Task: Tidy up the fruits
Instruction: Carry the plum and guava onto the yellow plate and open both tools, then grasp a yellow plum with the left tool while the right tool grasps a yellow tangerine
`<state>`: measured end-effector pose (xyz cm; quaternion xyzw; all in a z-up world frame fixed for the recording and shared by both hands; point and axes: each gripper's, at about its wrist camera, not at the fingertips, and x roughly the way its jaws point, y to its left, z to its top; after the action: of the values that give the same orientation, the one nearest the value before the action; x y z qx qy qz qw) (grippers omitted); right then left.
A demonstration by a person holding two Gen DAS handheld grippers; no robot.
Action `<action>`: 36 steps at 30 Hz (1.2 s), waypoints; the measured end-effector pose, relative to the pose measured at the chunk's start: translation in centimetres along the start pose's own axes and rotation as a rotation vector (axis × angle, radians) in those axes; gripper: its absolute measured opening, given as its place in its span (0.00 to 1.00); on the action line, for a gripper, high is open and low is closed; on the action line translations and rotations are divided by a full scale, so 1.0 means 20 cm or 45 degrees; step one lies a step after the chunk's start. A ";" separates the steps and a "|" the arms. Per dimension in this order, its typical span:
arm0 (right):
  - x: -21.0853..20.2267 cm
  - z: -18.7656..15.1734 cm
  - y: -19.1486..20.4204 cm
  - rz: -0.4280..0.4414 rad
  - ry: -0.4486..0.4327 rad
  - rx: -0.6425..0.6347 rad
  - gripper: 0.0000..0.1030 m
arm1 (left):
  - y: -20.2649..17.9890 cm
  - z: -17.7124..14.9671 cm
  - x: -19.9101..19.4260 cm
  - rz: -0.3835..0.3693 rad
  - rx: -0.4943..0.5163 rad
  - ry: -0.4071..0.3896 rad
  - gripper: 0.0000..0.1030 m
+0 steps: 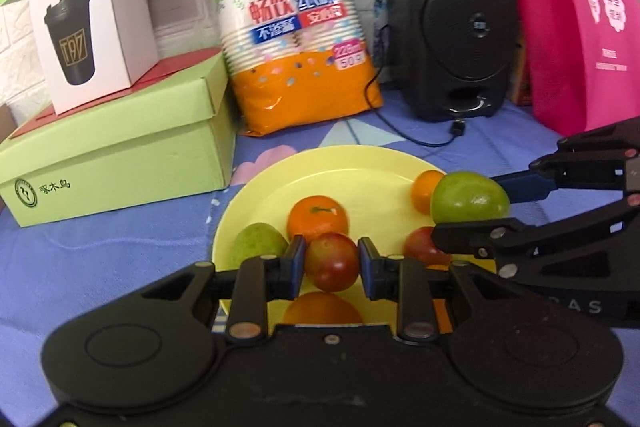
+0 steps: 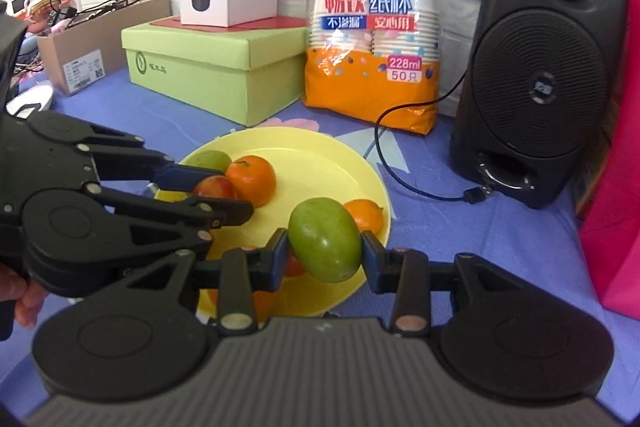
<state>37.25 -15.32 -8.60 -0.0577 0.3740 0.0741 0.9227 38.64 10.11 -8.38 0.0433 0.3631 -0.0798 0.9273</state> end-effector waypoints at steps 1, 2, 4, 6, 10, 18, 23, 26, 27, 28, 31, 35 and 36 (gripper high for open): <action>0.02 0.00 0.00 0.000 0.007 -0.002 0.37 | 0.01 0.00 0.01 0.005 -0.007 0.004 0.29; 0.03 0.01 0.00 0.000 0.002 -0.005 0.37 | 0.01 0.01 0.02 0.013 -0.016 0.001 0.31; 0.03 0.02 0.00 0.000 0.000 -0.004 0.37 | 0.03 0.02 0.02 -0.001 -0.038 -0.005 0.36; 0.03 0.03 0.00 0.000 0.009 -0.006 0.38 | 0.03 0.02 0.02 -0.005 -0.039 0.003 0.39; -0.03 0.02 -0.01 -0.004 -0.008 -0.020 0.38 | 0.00 0.03 -0.04 0.016 -0.015 -0.024 0.55; -0.34 -0.07 -0.05 0.019 -0.142 -0.004 0.53 | -0.09 -0.01 -0.35 0.077 0.050 -0.169 0.98; -0.55 -0.24 -0.07 0.003 -0.184 0.023 0.53 | -0.19 -0.16 -0.52 0.020 0.081 -0.192 0.99; -0.65 -0.37 -0.10 0.003 -0.190 0.088 0.59 | -0.24 -0.29 -0.58 -0.018 0.077 -0.177 1.00; -0.67 -0.42 -0.11 0.001 -0.187 0.111 0.61 | -0.26 -0.34 -0.61 -0.031 0.072 -0.166 1.00; -0.70 -0.47 -0.11 -0.002 -0.180 0.131 0.61 | -0.28 -0.39 -0.62 -0.045 0.069 -0.155 1.00; -0.75 -0.62 -0.11 0.011 -0.153 0.209 0.65 | -0.34 -0.50 -0.65 -0.099 0.060 -0.136 1.00; -0.76 -0.78 -0.08 0.034 -0.091 0.292 0.65 | -0.45 -0.58 -0.64 -0.082 0.126 -0.135 1.00; -0.75 -0.81 -0.06 0.036 -0.076 0.290 0.65 | -0.48 -0.58 -0.63 -0.073 0.154 -0.134 1.00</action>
<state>15.82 -20.61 -9.61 0.0552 0.3531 0.0458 0.9328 20.01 3.71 -8.55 0.0845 0.3096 -0.1303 0.9381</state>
